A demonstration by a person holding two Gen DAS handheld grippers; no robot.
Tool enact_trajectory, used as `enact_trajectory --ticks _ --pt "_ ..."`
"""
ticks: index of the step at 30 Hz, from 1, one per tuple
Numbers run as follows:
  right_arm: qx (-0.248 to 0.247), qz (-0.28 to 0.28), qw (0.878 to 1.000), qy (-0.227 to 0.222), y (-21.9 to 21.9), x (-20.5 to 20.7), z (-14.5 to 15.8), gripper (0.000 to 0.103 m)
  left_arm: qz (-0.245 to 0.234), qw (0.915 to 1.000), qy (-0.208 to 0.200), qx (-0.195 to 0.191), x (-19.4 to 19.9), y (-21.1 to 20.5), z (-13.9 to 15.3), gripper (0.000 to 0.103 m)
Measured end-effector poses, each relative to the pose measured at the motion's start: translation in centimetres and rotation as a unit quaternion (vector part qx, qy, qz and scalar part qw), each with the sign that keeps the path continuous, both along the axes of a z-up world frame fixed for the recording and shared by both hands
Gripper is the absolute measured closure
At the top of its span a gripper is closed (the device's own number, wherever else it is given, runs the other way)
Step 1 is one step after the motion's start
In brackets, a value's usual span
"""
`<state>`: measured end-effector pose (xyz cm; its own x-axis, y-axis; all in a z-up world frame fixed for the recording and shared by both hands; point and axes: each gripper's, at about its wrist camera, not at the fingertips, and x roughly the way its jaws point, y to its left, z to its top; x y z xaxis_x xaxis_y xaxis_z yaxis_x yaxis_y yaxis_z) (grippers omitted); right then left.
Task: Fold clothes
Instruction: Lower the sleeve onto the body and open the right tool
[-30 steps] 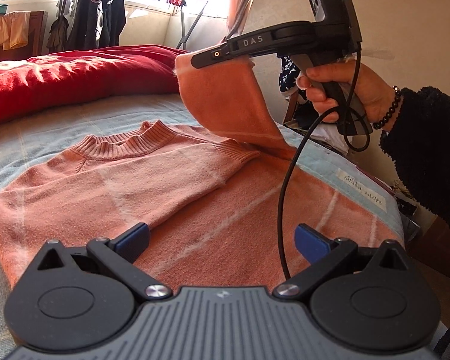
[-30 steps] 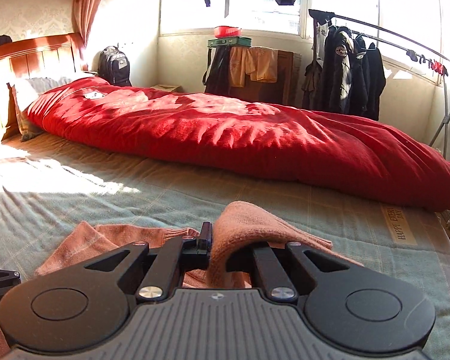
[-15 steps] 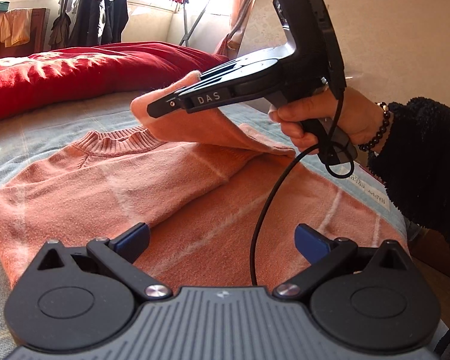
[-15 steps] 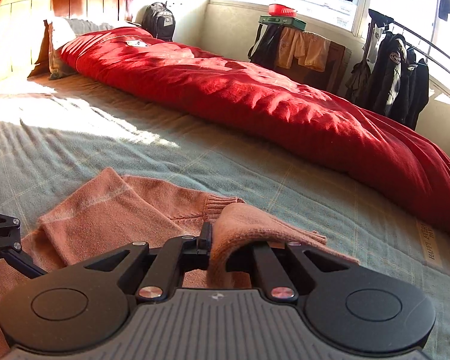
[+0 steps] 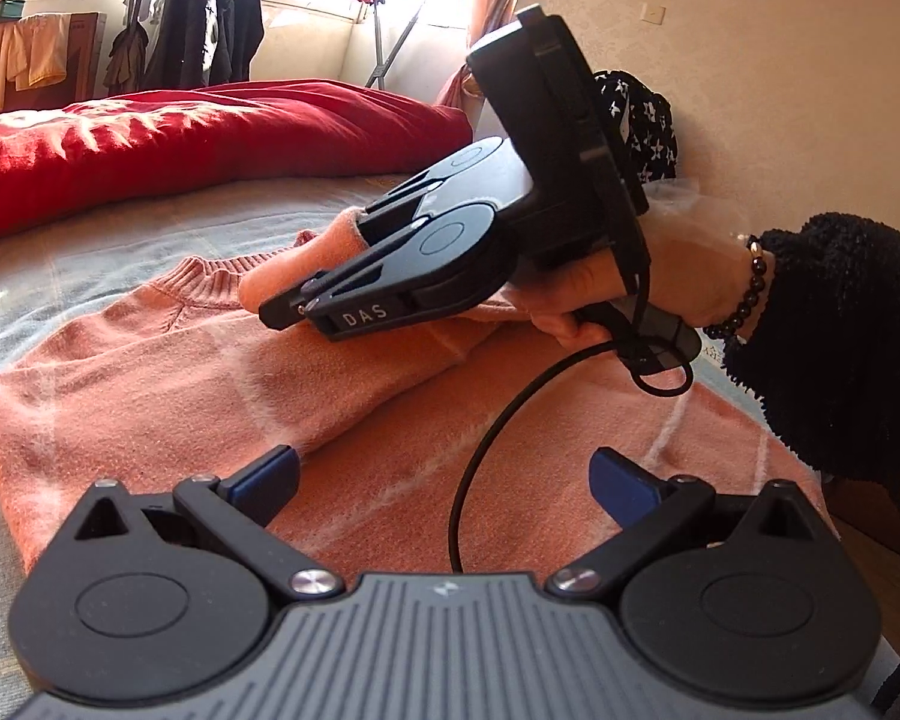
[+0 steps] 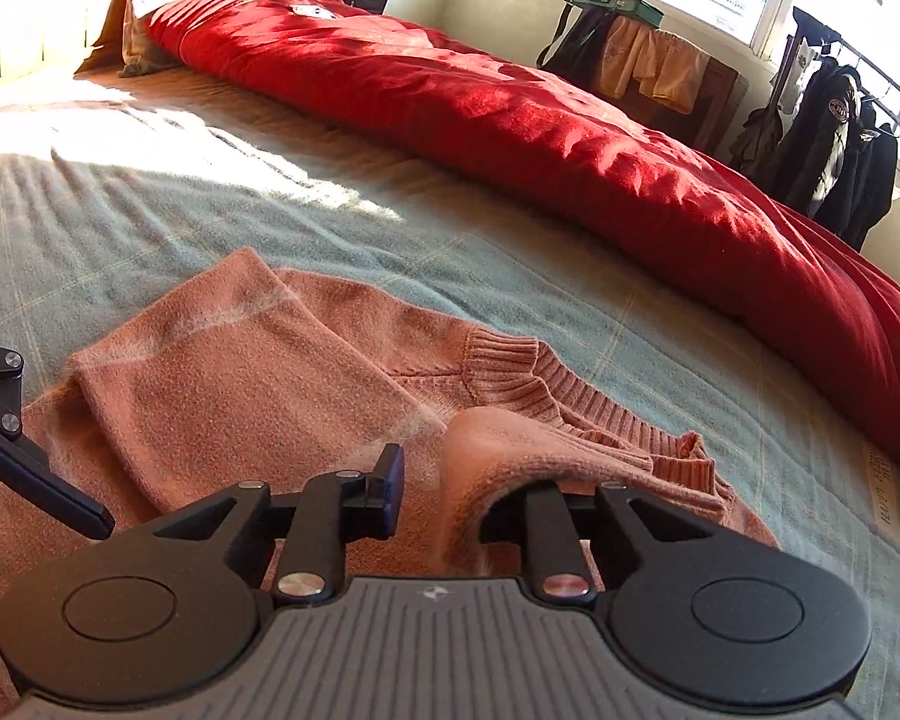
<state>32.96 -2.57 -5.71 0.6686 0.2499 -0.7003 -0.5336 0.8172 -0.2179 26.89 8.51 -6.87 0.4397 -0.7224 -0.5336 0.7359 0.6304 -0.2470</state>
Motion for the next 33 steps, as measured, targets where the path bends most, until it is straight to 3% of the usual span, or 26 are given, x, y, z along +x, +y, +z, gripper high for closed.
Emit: enact_trajectory --ticks 1,3,7,10,12,20,23,27,30,33 --pt "-0.002 0.001 1.000 0.003 0.2 -0.1 -0.1 0.071 0.000 1.0000 0.000 0.000 0.0 0.0 0.0 0.001" --pt "-0.010 0.004 1.000 0.005 0.4 -0.3 -0.3 0.053 0.000 1.0000 -0.001 0.000 0.0 0.0 0.0 0.001" --pt "-0.026 0.007 1.000 0.002 0.7 -0.6 -0.6 0.048 -0.002 1.0000 -0.003 -0.002 0.0 0.0 0.1 0.001" --pt "-0.010 0.003 1.000 0.006 0.4 -0.6 -0.4 0.045 -0.002 1.0000 -0.003 -0.001 0.0 -0.1 0.1 0.001" --pt "-0.006 0.004 1.000 0.006 0.4 -0.6 -0.2 0.037 -0.004 1.0000 -0.004 -0.002 0.0 -0.1 0.0 0.001" --pt "-0.142 0.036 0.989 -0.009 3.7 -1.4 -1.6 0.031 -0.006 1.0000 -0.006 -0.001 -0.1 -0.2 0.0 0.001" --pt "-0.171 0.036 0.985 -0.009 4.2 -1.7 -1.9 0.031 -0.008 0.9999 -0.007 -0.003 -0.2 -0.1 0.1 0.001" --pt "-0.110 0.013 0.993 0.030 2.4 -1.5 0.0 0.029 -0.008 0.9999 -0.008 -0.005 -0.1 -0.1 0.2 0.001" --pt "-0.022 -0.004 0.998 0.065 -0.3 -1.8 2.0 0.025 -0.009 0.9999 -0.009 -0.008 -0.2 0.0 0.3 0.001" --pt "0.028 -0.041 0.997 0.059 -3.1 -2.4 3.6 0.023 -0.009 0.9999 -0.009 -0.009 -0.1 0.1 0.3 0.001"
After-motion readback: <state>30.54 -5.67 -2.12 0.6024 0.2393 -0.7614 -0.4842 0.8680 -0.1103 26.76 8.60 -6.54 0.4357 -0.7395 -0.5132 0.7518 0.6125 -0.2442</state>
